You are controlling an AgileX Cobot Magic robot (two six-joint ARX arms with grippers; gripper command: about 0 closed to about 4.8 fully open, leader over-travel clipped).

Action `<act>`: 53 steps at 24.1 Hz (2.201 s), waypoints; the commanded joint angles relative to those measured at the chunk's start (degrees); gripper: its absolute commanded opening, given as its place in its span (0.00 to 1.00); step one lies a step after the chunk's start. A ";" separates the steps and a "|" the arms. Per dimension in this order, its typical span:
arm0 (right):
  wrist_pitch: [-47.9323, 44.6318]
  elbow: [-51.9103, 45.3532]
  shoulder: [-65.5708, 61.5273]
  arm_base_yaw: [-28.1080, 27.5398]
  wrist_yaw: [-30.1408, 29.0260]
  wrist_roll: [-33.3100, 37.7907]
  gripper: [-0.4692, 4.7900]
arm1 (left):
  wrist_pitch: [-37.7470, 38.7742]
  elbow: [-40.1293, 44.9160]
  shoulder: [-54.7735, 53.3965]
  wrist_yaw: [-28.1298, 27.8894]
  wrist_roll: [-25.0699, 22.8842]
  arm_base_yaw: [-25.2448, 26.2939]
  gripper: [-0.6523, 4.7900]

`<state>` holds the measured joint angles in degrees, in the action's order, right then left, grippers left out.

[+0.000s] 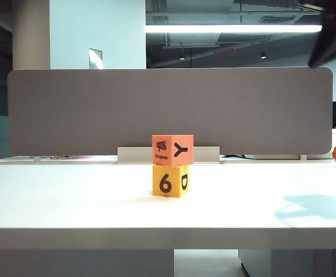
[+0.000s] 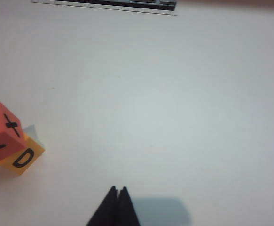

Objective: Stack one letter block on top of another letter block.

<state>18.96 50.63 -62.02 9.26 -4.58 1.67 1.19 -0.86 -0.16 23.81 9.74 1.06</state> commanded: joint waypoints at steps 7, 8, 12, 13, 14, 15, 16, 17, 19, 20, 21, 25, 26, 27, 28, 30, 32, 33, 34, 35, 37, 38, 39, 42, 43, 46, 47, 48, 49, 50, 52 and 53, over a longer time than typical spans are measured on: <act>-8.39 -10.36 8.81 -0.48 1.11 3.78 0.08 | -0.46 -0.11 -0.07 -14.88 -2.54 -0.07 0.11; -8.76 -11.21 9.66 -0.55 1.53 4.46 0.08 | -0.46 -0.11 -0.07 -14.84 -4.46 -0.07 0.11; -10.73 -15.02 13.75 -1.11 1.95 5.42 0.08 | -0.50 -0.11 -0.07 -15.10 -8.41 -0.07 0.11; -10.73 -16.33 15.74 -1.09 2.10 5.68 0.08 | -0.52 -0.11 -0.07 -16.35 -9.05 -0.07 0.11; -11.19 -17.62 17.62 -1.09 2.08 5.66 0.08 | -0.59 -0.11 -0.07 -16.61 -9.38 -0.07 0.11; -12.46 -19.52 20.11 -1.09 2.08 5.73 0.08 | -0.98 -0.11 -0.07 -17.29 -9.35 -0.07 0.11; -13.57 -21.33 22.51 -1.09 2.10 7.10 0.08 | -1.79 -0.11 -0.07 -17.59 -9.35 -0.07 0.11; -14.51 -23.37 25.29 -1.09 2.12 7.80 0.08 | -2.99 -0.11 -0.07 -17.57 -9.33 -0.07 0.11; -15.23 -25.27 27.89 -1.09 2.36 7.80 0.08 | -4.50 -0.11 -0.07 -17.57 -9.33 -0.07 0.11; -15.85 -26.36 29.42 -1.09 2.34 7.80 0.08 | -5.57 -0.11 -0.07 -17.57 -9.33 -0.07 0.11; -16.24 -27.93 32.04 -1.09 2.36 7.80 0.08 | -7.19 -0.11 -0.07 -17.59 -9.33 -0.07 0.11; -16.22 -30.32 36.17 -1.09 2.36 7.76 0.08 | -8.57 -0.11 -0.07 -17.57 -9.33 -0.07 0.11; -16.24 -30.82 36.81 -1.09 2.38 7.78 0.08 | -8.46 -0.09 -0.07 -17.57 -9.33 -0.07 0.11; -16.17 -31.36 37.59 -1.09 2.56 7.76 0.08 | -8.28 -0.11 -0.07 -17.55 -9.31 -0.07 0.11; -16.06 -31.74 38.07 -1.09 2.60 7.74 0.08 | -8.13 -0.11 -0.07 -17.55 -9.31 -0.07 0.11; -15.93 -32.35 38.82 -1.07 3.10 7.74 0.08 | -8.11 -0.11 -0.07 -17.55 -9.29 -0.07 0.11; -15.91 -32.65 39.17 -1.07 3.48 7.74 0.08 | -8.13 -0.11 -0.07 -17.55 -9.31 -0.07 0.11; -15.85 -32.70 39.17 -1.09 3.67 7.72 0.08 | -8.11 -0.11 -0.07 -17.55 -9.29 -0.07 0.11; -15.69 -32.72 39.17 -1.09 4.22 7.50 0.08 | -8.11 -0.11 -0.07 -17.55 -9.31 -0.07 0.11; -15.63 -32.76 39.17 -1.07 4.83 7.50 0.08 | -8.11 -0.11 -0.07 -17.55 -9.29 -0.07 0.11; -15.06 -32.94 39.32 -1.07 5.11 8.04 0.08 | -8.09 -0.11 -0.07 -17.55 -9.29 -0.07 0.11; -14.69 -32.98 39.36 -1.07 5.11 8.04 0.08 | -8.09 -0.11 -0.07 -17.55 -9.29 -0.07 0.11; -14.49 -33.22 39.47 -1.07 5.11 8.04 0.08 | -8.09 -0.11 -0.07 -17.55 -9.31 -0.07 0.11; -14.67 -36.41 42.49 -1.07 7.87 10.47 0.08 | -8.07 -0.11 -0.07 -17.55 -9.31 -0.07 0.11; -14.60 -37.55 43.87 -1.07 8.39 10.99 0.08 | -8.07 -0.11 -0.07 -17.55 -9.31 -0.07 0.11; -14.08 -40.33 48.59 -1.07 8.74 11.45 0.08 | -8.07 -0.11 -0.07 -17.57 -9.29 -0.07 0.11; -13.90 -41.03 50.25 -1.07 8.76 11.43 0.08 | -8.07 -0.11 -0.07 -17.57 -9.29 -0.07 0.11; -13.53 -41.62 51.93 -1.07 8.81 11.43 0.08 | -8.07 -0.11 -0.07 -17.55 -9.31 -0.07 0.11; -12.83 -42.16 54.05 -1.07 9.03 11.43 0.08 | -8.07 -0.11 -0.07 -17.55 -9.31 -0.07 0.11; -11.82 -42.47 55.65 -1.07 9.03 11.41 0.08 | -8.07 -0.11 -0.07 -17.55 -9.31 -0.07 0.11; -8.66 -42.84 59.36 -1.07 9.97 11.39 0.08 | -8.04 -0.11 -0.07 -17.55 -9.29 -0.07 0.11; -5.62 -42.91 62.01 -1.07 11.21 11.39 0.08 | -8.04 -0.11 -0.07 -17.55 -9.29 -0.07 0.11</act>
<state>10.50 7.68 -1.34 8.21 5.10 12.84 -6.42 -0.86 -0.19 6.39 0.84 1.06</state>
